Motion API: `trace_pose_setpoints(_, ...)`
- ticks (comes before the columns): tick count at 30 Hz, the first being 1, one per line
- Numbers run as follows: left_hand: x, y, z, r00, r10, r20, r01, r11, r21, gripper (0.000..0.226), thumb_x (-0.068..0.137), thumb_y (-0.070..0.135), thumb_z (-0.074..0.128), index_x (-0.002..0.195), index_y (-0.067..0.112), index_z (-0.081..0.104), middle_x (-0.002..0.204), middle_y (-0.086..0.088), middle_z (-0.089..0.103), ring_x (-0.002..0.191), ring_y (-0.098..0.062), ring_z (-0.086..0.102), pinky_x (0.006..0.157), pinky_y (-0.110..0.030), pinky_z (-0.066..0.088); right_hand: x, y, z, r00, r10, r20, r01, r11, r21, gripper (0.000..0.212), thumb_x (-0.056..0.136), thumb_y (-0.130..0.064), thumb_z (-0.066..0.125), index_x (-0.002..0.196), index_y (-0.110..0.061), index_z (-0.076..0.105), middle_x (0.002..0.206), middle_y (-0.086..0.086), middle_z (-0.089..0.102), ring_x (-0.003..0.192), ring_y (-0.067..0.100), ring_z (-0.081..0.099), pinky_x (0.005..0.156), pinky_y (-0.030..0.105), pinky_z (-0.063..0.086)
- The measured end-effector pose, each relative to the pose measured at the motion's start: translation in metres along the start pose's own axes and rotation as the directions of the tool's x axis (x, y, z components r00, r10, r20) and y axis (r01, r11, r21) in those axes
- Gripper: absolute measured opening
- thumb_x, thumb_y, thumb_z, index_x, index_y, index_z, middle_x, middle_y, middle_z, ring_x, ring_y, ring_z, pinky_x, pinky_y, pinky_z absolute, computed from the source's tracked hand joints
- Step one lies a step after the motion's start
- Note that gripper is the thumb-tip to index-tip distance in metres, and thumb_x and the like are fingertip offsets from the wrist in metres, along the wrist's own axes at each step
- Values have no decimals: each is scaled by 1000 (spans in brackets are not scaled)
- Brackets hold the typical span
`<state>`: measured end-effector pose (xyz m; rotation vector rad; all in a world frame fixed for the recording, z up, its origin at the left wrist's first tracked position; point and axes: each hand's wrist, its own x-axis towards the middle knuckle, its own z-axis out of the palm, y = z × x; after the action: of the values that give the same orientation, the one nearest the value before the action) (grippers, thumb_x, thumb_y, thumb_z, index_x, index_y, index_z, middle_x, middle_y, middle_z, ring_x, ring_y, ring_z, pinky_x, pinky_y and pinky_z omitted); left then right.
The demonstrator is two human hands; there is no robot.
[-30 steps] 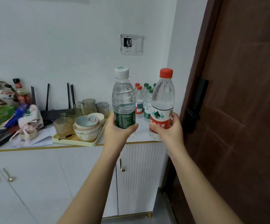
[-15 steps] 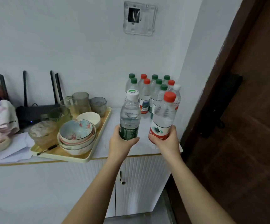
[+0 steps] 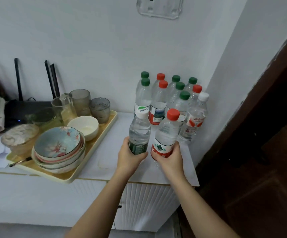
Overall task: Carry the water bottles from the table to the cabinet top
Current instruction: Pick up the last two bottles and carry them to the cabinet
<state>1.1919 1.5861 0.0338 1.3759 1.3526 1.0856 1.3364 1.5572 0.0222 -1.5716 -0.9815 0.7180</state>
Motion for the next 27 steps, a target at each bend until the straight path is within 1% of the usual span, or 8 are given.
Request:
trace_pose_setpoints(2, 4, 0, 3, 1000, 7, -9, -7, 1000, 5, 59, 69, 8, 83, 112, 28, 48, 97, 21, 57, 87, 7, 57, 63, -3, 42, 6, 1, 1, 1000, -10, 27, 10, 1000, 2, 63, 68, -16, 88, 119, -23, 52, 108, -9, 68, 101, 11, 66, 86, 31, 54)
trace_pose_setpoints(7, 12, -3, 1, 999, 28, 43, -32, 995, 93, 62, 70, 13, 84, 118, 27, 46, 112, 11, 58, 102, -7, 57, 74, -8, 44, 15, 7, -2, 994, -39, 103, 45, 997, -59, 64, 66, -18, 88, 120, -25, 54, 113, -8, 67, 103, 8, 65, 90, 33, 54)
trace_pose_setpoints(10, 17, -11, -7, 996, 66, 63, -82, 948, 307, 72, 67, 25, 87, 129, 24, 49, 121, 4, 55, 111, -13, 54, 93, -27, 48, 15, 10, -12, 990, -60, 131, 86, 975, -204, 69, 67, -19, 88, 127, -19, 55, 117, -2, 56, 108, 11, 58, 93, 27, 47)
trace_pose_setpoints(12, 24, -13, -9, 996, 67, 59, -84, 924, 374, 77, 63, 30, 89, 130, 25, 51, 120, 2, 57, 109, -15, 55, 94, -34, 49, 14, 10, -15, 990, -93, 102, 115, 962, -246, 68, 65, -18, 90, 124, -17, 57, 116, -1, 56, 105, 12, 57, 89, 22, 44)
trace_pose_setpoints(17, 38, -7, -3, 997, 76, 10, -75, 948, 308, 72, 62, 25, 91, 121, 23, 50, 110, 12, 59, 99, -7, 55, 84, -24, 48, 24, 11, -5, 989, -145, 11, 142, 951, -276, 59, 62, -21, 91, 106, -15, 52, 106, 2, 60, 96, 15, 58, 77, 21, 43)
trace_pose_setpoints(23, 62, -5, 5, 996, 81, -20, -73, 961, 265, 68, 64, 19, 90, 120, 18, 53, 116, 0, 65, 102, -14, 58, 84, -26, 47, 47, 7, 3, 984, -176, -37, 152, 924, -351, 48, 64, -22, 90, 89, -11, 51, 89, -1, 54, 77, 13, 52, 61, 13, 36)
trace_pose_setpoints(25, 71, -4, 7, 995, 96, -27, -85, 956, 280, 68, 64, 19, 90, 121, 17, 54, 116, -1, 65, 102, -14, 57, 84, -27, 47, 53, 7, 5, 985, -170, -38, 144, 918, -370, 43, 65, -22, 89, 79, -11, 51, 75, -3, 54, 69, 14, 51, 58, 16, 37)
trace_pose_setpoints(27, 79, -5, 9, 993, 108, -37, -91, 949, 302, 68, 63, 21, 90, 121, 18, 55, 116, -2, 64, 104, -18, 58, 86, -31, 49, 59, 6, 8, 989, -138, -47, 108, 908, -404, 40, 68, -28, 87, 76, -13, 51, 69, -6, 56, 66, 17, 55, 59, 33, 44)
